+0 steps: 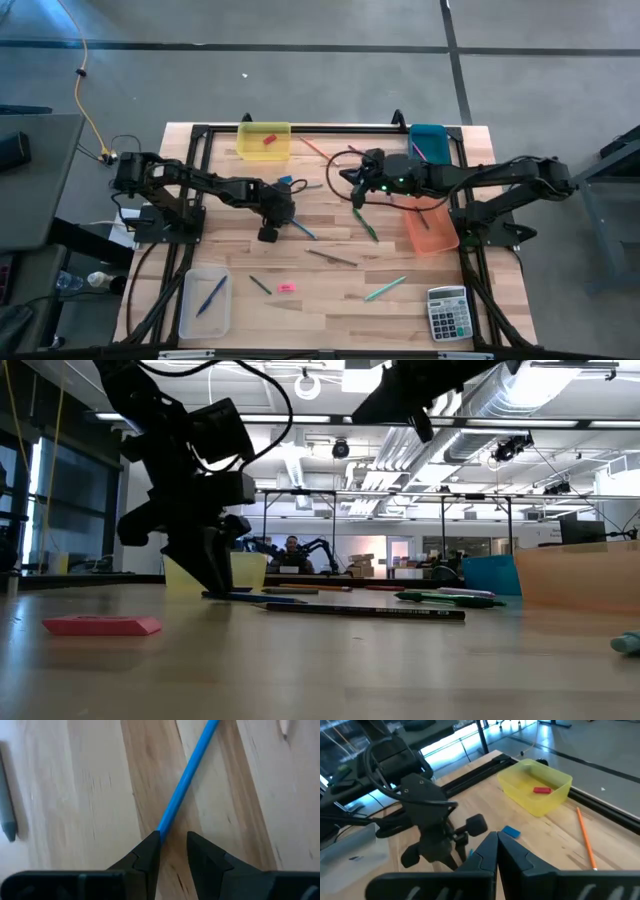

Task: Sort crayons/erasers/pens/pencils in bins
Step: Put the blue pencil into the blue bin

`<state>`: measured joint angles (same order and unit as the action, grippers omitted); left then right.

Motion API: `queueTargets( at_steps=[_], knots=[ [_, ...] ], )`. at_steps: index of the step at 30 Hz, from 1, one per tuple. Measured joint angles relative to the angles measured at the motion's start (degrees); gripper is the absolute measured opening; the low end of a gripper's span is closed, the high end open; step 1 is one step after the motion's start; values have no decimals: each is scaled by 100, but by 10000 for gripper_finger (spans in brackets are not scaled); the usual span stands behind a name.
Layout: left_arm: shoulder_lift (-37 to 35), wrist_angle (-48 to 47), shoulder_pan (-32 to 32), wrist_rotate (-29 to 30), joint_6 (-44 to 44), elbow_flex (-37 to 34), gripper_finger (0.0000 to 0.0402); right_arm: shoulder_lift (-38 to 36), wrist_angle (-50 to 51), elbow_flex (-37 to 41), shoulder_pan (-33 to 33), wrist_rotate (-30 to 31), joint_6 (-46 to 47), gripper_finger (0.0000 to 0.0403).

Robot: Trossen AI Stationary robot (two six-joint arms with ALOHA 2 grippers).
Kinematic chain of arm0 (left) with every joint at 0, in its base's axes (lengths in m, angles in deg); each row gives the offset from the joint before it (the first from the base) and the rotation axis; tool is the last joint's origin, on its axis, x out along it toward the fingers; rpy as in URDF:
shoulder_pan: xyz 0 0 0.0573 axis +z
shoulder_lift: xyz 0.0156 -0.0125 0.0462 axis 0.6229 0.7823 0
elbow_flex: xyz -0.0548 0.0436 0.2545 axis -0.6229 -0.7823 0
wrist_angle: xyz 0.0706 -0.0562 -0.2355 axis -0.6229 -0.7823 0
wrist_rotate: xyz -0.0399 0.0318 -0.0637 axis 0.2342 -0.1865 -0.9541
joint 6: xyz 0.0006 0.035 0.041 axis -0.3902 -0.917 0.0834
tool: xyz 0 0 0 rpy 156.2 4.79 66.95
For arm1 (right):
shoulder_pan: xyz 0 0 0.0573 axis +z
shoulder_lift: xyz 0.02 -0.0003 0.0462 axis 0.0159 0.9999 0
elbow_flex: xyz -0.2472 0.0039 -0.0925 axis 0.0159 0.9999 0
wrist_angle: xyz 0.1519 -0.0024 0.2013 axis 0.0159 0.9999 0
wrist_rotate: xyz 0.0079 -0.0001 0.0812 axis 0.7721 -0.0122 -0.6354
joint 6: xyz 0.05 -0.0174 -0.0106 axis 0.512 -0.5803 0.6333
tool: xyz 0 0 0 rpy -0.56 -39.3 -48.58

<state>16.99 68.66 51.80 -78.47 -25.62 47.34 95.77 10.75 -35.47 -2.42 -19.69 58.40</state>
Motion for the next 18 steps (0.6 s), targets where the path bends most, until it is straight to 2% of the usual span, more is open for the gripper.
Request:
queueTargets(
  at_steps=[5, 11, 14, 18],
  knots=[
    [183, 88, -28, -27, 472, 17, 78, 271, 51, -249, 0, -210, -179, 0],
    [151, -72, -194, -9, 1819, -13, 46, 308, 77, -278, 0, -794, -693, 0],
    [31, -89, -313, 40, 2197, -20, 35, 283, 77, -278, 0, -1110, -906, 0],
    [-234, -298, -451, -356, 2441, -57, 37, 282, 1, -278, 2, -1139, -709, 0]
  ],
)
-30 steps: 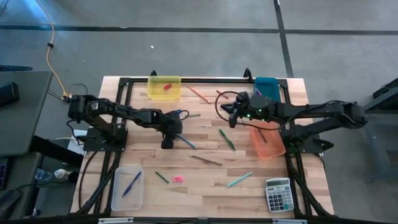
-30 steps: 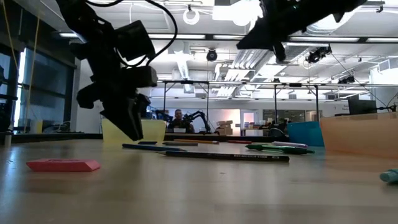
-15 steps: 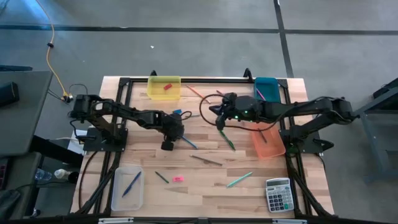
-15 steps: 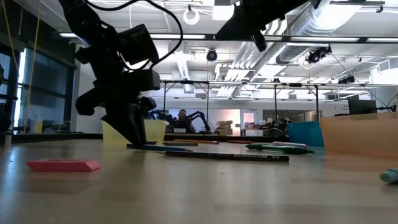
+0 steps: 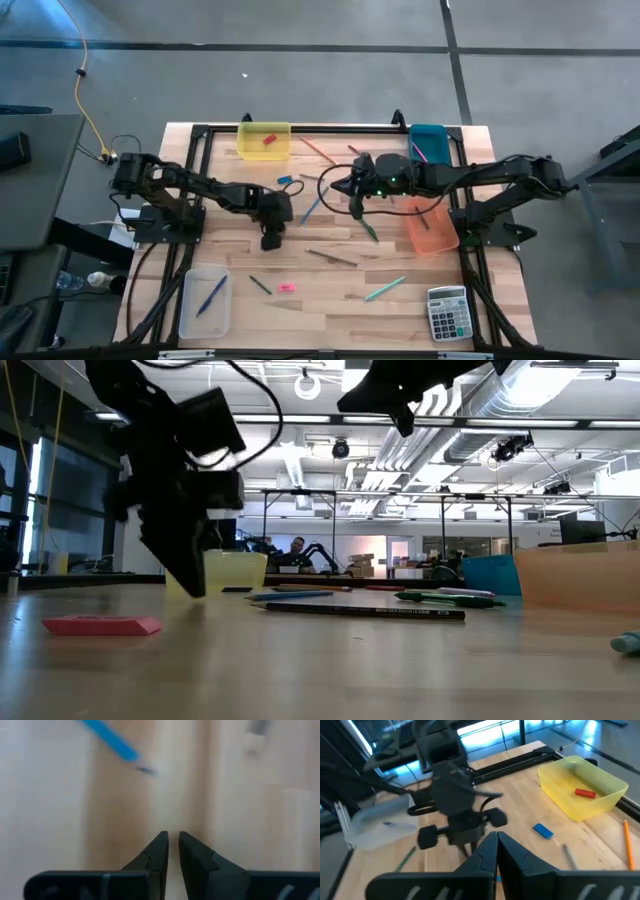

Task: Sort crayons/erasers/pens/pencils in bins
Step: Put the blue pencil into the blue bin

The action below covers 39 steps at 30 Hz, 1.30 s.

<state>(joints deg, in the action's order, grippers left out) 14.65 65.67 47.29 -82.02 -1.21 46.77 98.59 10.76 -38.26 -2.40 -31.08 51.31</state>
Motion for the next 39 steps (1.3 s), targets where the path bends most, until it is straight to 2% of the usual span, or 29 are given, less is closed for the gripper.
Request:
queueTargets(
  at_steps=[2, 5, 10, 13, 17, 20, 23, 28, 34, 39],
  knots=[
    [-210, -47, -6, -215, 344, 6, 44, 0, -60, 0, 17, 20, 314, 0],
    [-392, 23, 23, -155, 1175, 9, 60, -2, -94, 0, 115, 291, 703, 0],
    [-386, 745, -4, 483, 2866, 17, 92, -2, -73, 0, 278, 797, 741, 0],
    [-189, 1237, -94, 923, 3362, 22, 111, -2, -75, 0, 298, 951, 757, 0],
    [72, 1405, -250, 1447, 3836, 24, 125, -4, -74, 0, 279, 962, 630, 0],
    [274, 1386, -384, 1923, 4015, 24, 129, -2, -74, 0, 243, 957, 583, 0],
    [448, 1450, -499, 2133, 4105, 24, 129, -4, -76, 0, 184, 960, 472, 0],
    [689, 1846, -634, 2129, 4160, 24, 129, -4, -79, 0, 125, 964, 453, 0],
    [933, 1869, -707, 2282, 4145, 48, 128, -4, -88, 0, 105, 975, 412, 0],
    [1075, 1855, -707, 2440, 3908, 57, 94, -7, -71, 0, 105, 1017, 338, 0]
  ],
)
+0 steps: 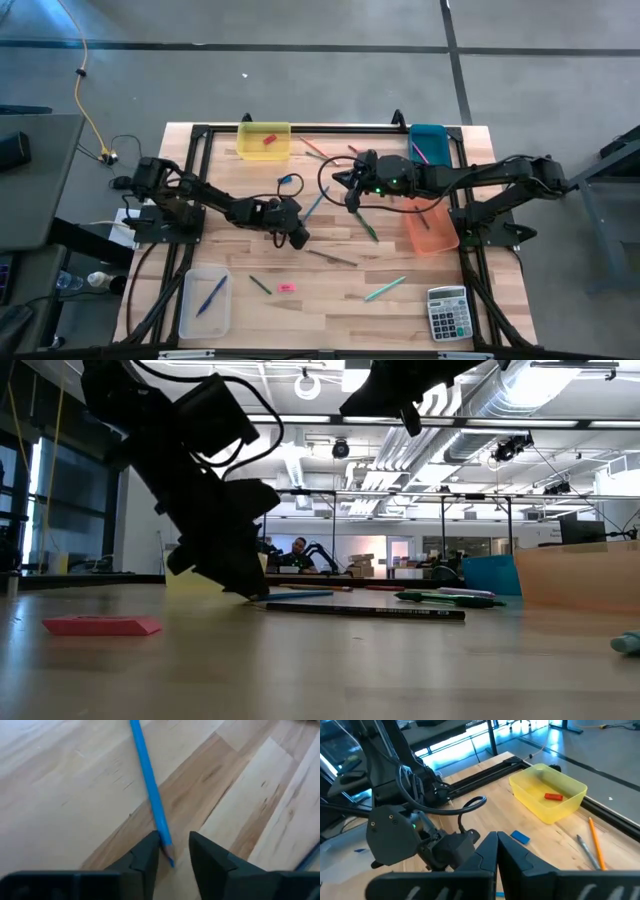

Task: Sort crayons/erasers/pens/pencils in bins
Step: Put the blue pencil into the blue bin

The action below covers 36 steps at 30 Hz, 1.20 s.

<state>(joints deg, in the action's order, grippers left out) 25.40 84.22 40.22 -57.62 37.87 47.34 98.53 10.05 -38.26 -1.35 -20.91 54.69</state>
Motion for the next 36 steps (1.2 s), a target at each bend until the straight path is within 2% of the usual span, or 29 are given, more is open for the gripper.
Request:
queueTargets(
  at_steps=[6, 13, 16, 21, 25, 28, 30, 36],
  knots=[
    [12, -84, 4, 123, -386, -4, 14, 0, 743, 0, -105, -198, -9, 0],
    [28, -57, -58, 290, -941, -10, 5, 5, 1625, 189, -615, -1389, -312, 8],
    [38, 5, -96, 376, -1128, -21, 3, 160, 1823, 197, -781, -1850, -602, 35],
    [45, 23, -113, 483, -1338, -26, 1, 747, 1827, 199, -876, -2403, -1120, 114],
    [49, 29, -111, 528, -1470, -26, 1, 1316, 1824, 201, -876, -2422, -1682, 172],
    [49, 29, -111, 560, -1513, -28, 0, 1682, 1792, 201, -876, -2418, -2040, 200],
    [49, 29, -111, 581, -1518, -28, 0, 1886, 1742, 201, -876, -2391, -2236, 208],
    [54, 35, -180, 641, -1966, -31, 0, 2144, 1625, 79, -876, -1814, -2804, 206]
  ],
)
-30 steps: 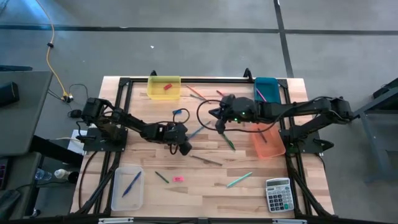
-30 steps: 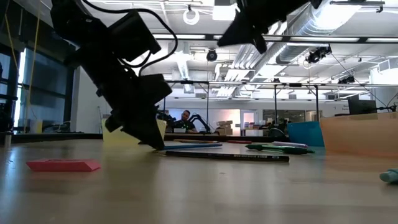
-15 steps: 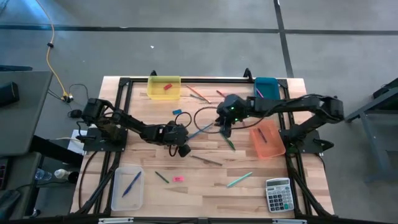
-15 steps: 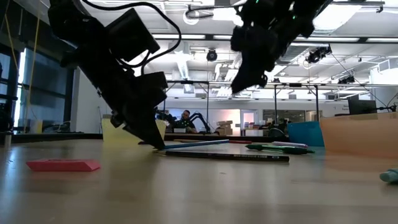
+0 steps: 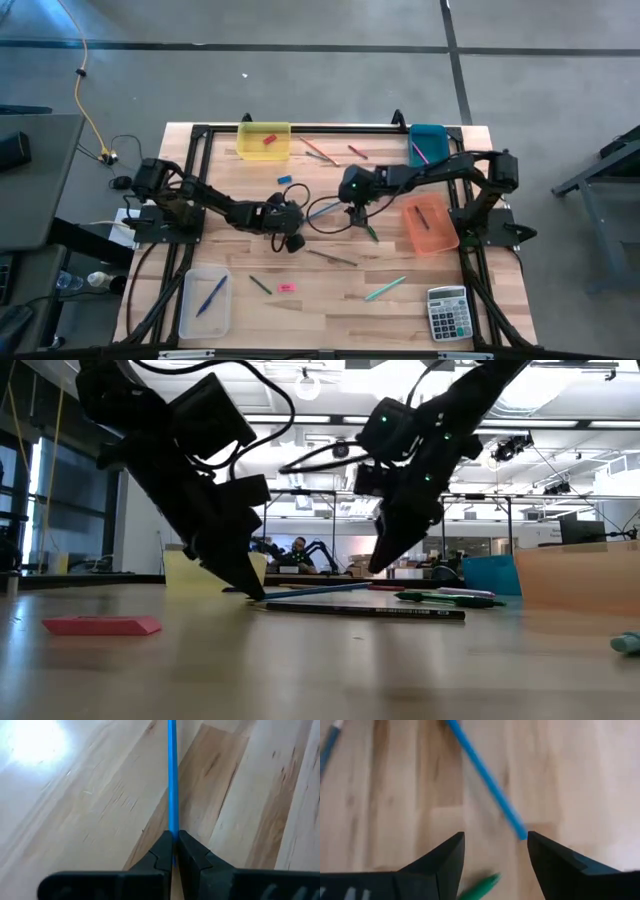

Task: Sort crayons/erasers/pens/pencils in bins
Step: Put the blue pencil into the blue bin

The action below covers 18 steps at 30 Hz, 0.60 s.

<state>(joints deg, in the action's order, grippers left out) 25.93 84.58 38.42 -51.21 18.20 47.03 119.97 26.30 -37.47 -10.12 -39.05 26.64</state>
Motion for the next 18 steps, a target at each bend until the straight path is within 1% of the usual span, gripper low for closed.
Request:
queueTargets(
  at_steps=[3, 7, 14, 18],
  knots=[
    [0, 4, -4, -3, -99, 0, 0, 0, -95, -33, 0, 93, -271, 201],
    [0, 112, -4, 13, -253, -11, 0, 56, -186, -47, 0, -54, -416, 193],
    [0, 185, -8, 42, -565, -11, 0, 484, -184, -46, 0, -89, -352, 168],
    [0, 196, -8, 40, -701, -11, 0, 549, -274, -46, 0, -162, -176, 150]
  ],
)
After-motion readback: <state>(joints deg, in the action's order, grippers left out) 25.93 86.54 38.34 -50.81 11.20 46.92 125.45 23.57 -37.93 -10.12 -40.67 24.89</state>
